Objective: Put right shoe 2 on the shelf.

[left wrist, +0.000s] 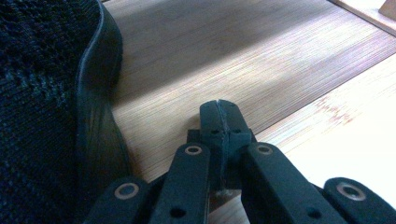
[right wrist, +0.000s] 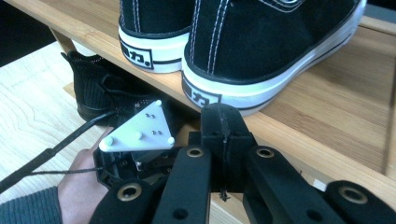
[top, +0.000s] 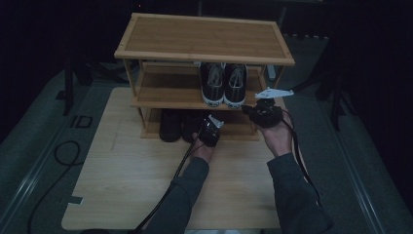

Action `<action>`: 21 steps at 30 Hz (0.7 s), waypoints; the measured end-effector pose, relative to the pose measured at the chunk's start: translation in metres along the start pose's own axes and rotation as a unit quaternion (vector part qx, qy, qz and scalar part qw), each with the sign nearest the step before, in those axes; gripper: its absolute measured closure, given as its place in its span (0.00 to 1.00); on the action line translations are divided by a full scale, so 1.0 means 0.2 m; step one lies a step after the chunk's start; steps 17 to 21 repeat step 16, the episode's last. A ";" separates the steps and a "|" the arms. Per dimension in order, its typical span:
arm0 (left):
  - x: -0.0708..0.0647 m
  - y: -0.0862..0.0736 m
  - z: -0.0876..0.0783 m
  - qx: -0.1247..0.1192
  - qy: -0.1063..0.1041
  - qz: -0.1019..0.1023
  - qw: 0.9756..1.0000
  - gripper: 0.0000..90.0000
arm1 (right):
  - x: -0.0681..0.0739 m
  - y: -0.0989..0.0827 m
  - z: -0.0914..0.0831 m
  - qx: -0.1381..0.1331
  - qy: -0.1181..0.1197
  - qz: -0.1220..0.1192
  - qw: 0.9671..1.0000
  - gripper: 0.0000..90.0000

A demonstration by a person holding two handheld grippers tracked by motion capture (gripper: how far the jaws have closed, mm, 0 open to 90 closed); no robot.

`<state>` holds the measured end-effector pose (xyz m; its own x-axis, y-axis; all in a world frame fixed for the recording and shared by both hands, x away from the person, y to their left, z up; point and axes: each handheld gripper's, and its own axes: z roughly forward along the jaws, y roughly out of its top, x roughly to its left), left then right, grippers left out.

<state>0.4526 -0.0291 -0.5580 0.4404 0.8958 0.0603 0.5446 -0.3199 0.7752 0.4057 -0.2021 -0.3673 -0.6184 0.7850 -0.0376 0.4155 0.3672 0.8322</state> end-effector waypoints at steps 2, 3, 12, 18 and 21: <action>0.00 0.00 0.00 0.000 -0.004 0.001 1.000 1.00 | -0.01 -0.02 -0.02 0.000 0.001 0.006 1.000 0.98; 0.00 0.00 0.00 0.000 -0.005 0.001 1.000 1.00 | -0.01 -0.03 -0.02 0.002 0.001 0.008 1.000 0.97; 0.00 0.00 0.00 0.000 -0.005 0.004 1.000 1.00 | -0.06 -0.31 0.02 0.043 0.004 0.052 0.998 0.95; 0.00 0.00 0.00 0.001 -0.005 0.004 1.000 1.00 | -0.09 -0.44 0.05 0.055 0.008 0.078 0.995 0.94; 0.00 0.00 0.00 0.001 -0.005 0.004 1.000 1.00 | -0.09 -0.44 0.05 0.055 0.008 0.078 0.995 0.94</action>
